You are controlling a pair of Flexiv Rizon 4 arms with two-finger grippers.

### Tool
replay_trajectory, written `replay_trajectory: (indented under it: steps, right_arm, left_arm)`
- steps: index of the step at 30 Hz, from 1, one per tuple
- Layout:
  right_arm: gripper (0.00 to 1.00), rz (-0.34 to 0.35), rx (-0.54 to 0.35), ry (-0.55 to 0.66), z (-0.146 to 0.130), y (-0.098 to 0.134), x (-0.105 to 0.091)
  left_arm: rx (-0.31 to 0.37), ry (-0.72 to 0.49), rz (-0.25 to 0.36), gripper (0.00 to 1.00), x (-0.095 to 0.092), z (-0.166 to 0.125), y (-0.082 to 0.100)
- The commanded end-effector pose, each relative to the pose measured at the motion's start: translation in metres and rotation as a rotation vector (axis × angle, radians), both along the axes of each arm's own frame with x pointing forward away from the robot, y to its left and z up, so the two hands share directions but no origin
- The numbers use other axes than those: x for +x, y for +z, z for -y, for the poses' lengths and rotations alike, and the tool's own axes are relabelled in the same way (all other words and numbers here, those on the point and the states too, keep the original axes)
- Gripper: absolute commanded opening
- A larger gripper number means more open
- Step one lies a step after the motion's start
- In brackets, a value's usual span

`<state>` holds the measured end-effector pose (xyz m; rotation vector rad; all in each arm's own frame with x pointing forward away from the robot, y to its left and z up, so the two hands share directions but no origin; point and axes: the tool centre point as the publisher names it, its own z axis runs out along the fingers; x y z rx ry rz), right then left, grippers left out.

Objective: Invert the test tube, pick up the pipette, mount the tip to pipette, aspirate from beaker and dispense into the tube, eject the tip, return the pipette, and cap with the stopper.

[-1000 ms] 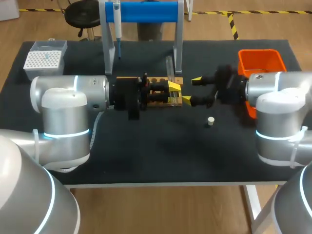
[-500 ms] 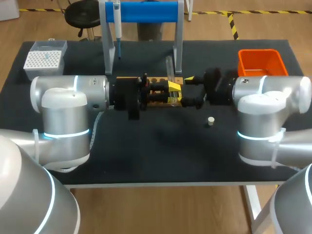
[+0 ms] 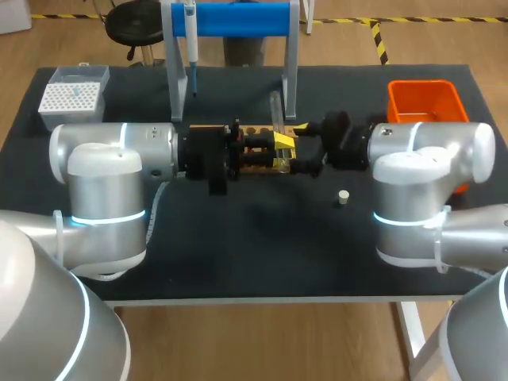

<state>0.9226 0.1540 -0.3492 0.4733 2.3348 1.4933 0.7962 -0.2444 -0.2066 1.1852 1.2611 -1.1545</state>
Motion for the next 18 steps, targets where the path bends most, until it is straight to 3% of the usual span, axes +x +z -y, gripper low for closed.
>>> replay_trajectory:
  steps: [1,17,18]
  right_arm:
    - [1.00,0.003,0.004,-0.008,-0.0016,0.0003,-0.0004]
    - [1.00,0.003,0.004,-0.008,-0.0016,0.0003,-0.0004]
    - [1.00,0.003,0.004,-0.008,-0.0016,0.0003,-0.0004]
  left_arm:
    - [0.002,0.002,0.001,0.00,-0.0003,0.0005,0.0005]
    - [0.002,0.002,0.001,0.00,-0.0003,0.0005,0.0005]
    - [-0.011,-0.005,-0.071,0.00,0.0069,-0.0037,0.0013]
